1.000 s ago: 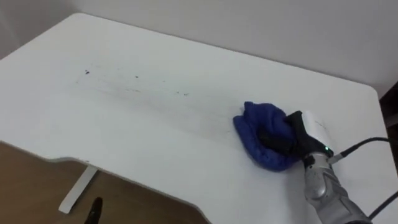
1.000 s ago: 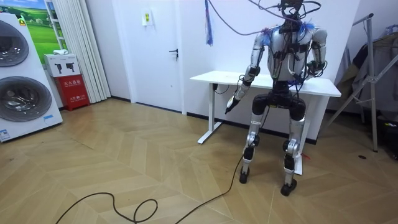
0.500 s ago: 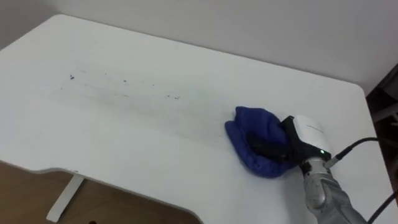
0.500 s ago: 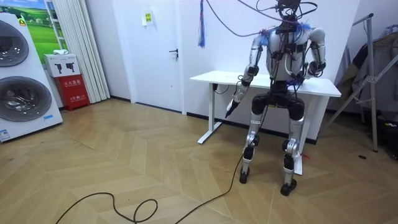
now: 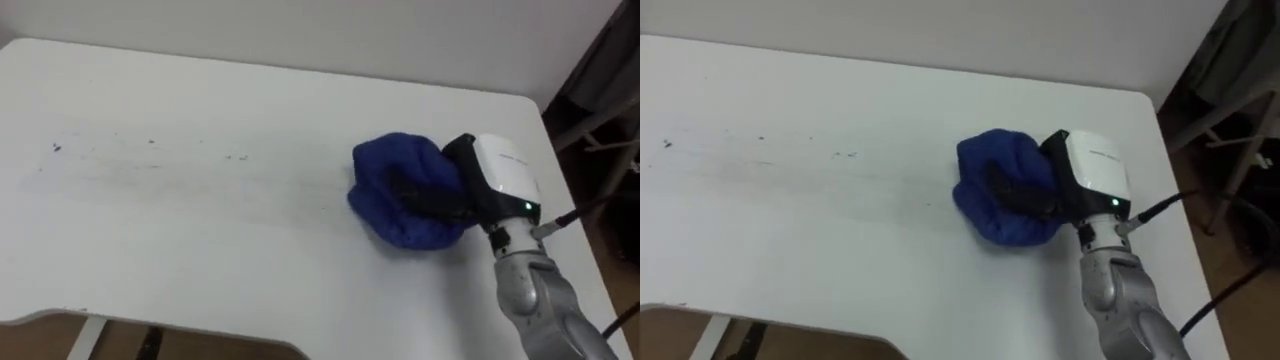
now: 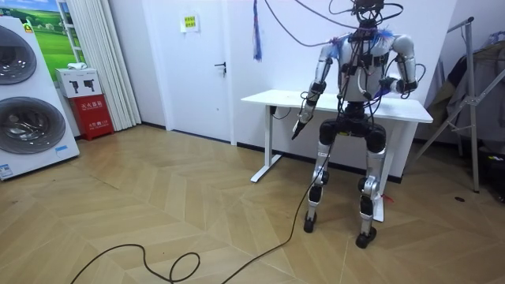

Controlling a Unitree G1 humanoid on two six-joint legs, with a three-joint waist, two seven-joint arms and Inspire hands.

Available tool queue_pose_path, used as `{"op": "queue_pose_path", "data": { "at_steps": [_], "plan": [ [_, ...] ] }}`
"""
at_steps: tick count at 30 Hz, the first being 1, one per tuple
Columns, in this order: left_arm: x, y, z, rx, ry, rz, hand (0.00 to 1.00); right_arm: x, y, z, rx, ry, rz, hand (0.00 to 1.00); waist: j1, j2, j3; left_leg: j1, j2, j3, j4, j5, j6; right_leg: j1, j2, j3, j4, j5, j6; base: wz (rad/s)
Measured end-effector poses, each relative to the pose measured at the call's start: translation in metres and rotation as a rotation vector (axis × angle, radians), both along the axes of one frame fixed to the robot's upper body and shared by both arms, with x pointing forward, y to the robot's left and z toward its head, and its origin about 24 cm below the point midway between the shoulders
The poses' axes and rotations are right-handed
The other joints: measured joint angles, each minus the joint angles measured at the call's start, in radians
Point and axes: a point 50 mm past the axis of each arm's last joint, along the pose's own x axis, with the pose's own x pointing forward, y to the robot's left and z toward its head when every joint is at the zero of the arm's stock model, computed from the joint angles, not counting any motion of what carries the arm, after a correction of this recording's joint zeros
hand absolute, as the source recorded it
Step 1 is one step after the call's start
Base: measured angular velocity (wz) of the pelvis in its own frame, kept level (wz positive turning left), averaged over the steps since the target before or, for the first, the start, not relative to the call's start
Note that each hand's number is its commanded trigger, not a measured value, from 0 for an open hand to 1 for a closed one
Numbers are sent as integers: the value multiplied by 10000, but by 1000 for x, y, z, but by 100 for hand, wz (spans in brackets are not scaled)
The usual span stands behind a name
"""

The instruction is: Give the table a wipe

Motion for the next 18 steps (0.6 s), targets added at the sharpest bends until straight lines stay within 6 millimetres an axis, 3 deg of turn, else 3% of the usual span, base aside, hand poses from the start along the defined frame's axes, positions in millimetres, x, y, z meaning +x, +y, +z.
{"op": "queue_pose_path", "data": {
  "at_steps": [4,8,12,13,15,16,17,18],
  "plan": [
    [-2,-1,0,-36,-22,9,0,-11,-19,15,214,-984,-832,0,-229,-80,-47,140,1,149,8,2,2,74,-1,73,-4,0,0,-7],
    [-2,-1,-1,-136,37,-33,0,-13,-27,28,207,-1578,-1056,0,-467,-38,-8,100,14,347,-5,-4,5,-70,24,260,20,8,11,-14],
    [-3,-3,-3,-390,117,-146,0,-16,-48,37,612,-2009,-1816,0,-556,-45,0,100,56,511,-48,-18,6,-259,70,443,160,19,-7,-12],
    [-4,-4,-3,-433,164,-116,0,-17,-52,39,652,-2123,-1940,6,-584,-49,1,111,74,544,-47,-22,0,-266,84,466,160,24,-15,-8],
    [-5,-6,-4,-510,155,-66,0,-17,-56,41,663,-2260,-2052,47,-598,-65,8,112,91,559,-45,-23,-2,-274,101,482,161,29,-22,-2],
    [-5,-6,-4,-545,155,-67,0,-17,-56,42,755,-2305,-2065,78,-599,-78,11,114,101,564,-44,-24,-5,-279,111,486,161,30,-24,0],
    [-5,-7,-4,-561,157,-69,0,-17,-56,42,775,-2317,-2064,100,-601,-87,13,113,102,565,-44,-25,-6,-282,113,490,161,31,-25,0],
    [-4,-7,-5,-586,158,-73,0,-17,-56,43,774,-2336,-2053,100,-601,-102,20,110,102,569,-44,-25,-7,-290,113,498,162,31,-25,0]
  ]
}}
